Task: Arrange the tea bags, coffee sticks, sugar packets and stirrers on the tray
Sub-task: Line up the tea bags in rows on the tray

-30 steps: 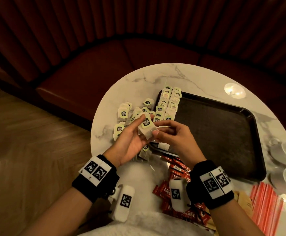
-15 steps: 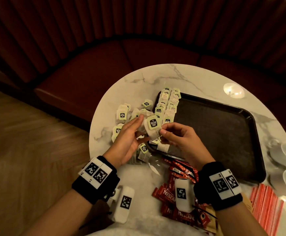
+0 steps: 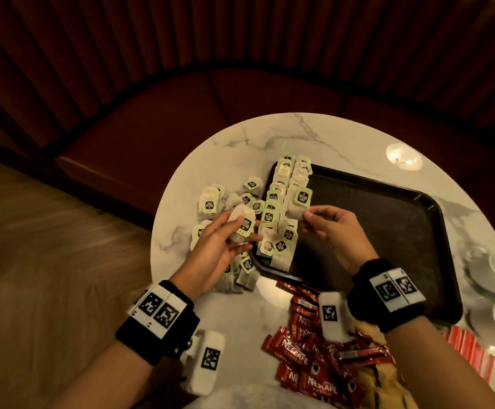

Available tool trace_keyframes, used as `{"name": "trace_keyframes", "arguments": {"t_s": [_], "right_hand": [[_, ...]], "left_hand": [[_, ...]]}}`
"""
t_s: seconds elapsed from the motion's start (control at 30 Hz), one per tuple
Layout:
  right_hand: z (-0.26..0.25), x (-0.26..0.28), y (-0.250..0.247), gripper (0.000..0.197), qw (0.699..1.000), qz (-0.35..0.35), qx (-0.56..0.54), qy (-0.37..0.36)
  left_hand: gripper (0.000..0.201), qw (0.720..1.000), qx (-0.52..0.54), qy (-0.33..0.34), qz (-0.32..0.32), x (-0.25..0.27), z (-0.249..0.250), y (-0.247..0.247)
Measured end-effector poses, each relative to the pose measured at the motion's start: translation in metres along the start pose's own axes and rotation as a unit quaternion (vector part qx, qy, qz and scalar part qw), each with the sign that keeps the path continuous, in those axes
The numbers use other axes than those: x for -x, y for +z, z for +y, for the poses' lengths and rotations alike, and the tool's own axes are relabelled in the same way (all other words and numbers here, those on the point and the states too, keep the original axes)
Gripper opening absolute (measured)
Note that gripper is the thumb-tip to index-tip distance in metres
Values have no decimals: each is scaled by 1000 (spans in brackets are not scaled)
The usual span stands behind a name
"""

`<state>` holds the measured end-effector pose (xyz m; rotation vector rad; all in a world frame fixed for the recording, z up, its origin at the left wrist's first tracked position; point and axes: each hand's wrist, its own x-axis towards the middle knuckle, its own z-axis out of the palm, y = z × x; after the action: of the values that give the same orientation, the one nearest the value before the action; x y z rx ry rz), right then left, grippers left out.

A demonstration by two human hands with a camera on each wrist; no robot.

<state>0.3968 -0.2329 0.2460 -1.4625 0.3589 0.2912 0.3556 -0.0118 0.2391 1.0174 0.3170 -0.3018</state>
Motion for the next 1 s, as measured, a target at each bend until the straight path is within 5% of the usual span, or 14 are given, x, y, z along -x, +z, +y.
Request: {"name": "trace_keyframes", "arguments": {"t_s": [0.3,0.43,0.7,1.0], "right_hand": [[3,-132,-45,9,985,163,59,1],[11,-172,-59,15,972,211,99,33],[24,-211,-61,21,969,187,151,48],[10,-193,-60,15,985,160,48,42]], "left_hand": [[21,990,-126,2,65,-17,-11,-9],[31,982,-160,1,102,-28,-15,-9],[21,981,-175,-5,88,-39,-22,0],[19,987,-131,-27,86,-42,-21,8]]}}
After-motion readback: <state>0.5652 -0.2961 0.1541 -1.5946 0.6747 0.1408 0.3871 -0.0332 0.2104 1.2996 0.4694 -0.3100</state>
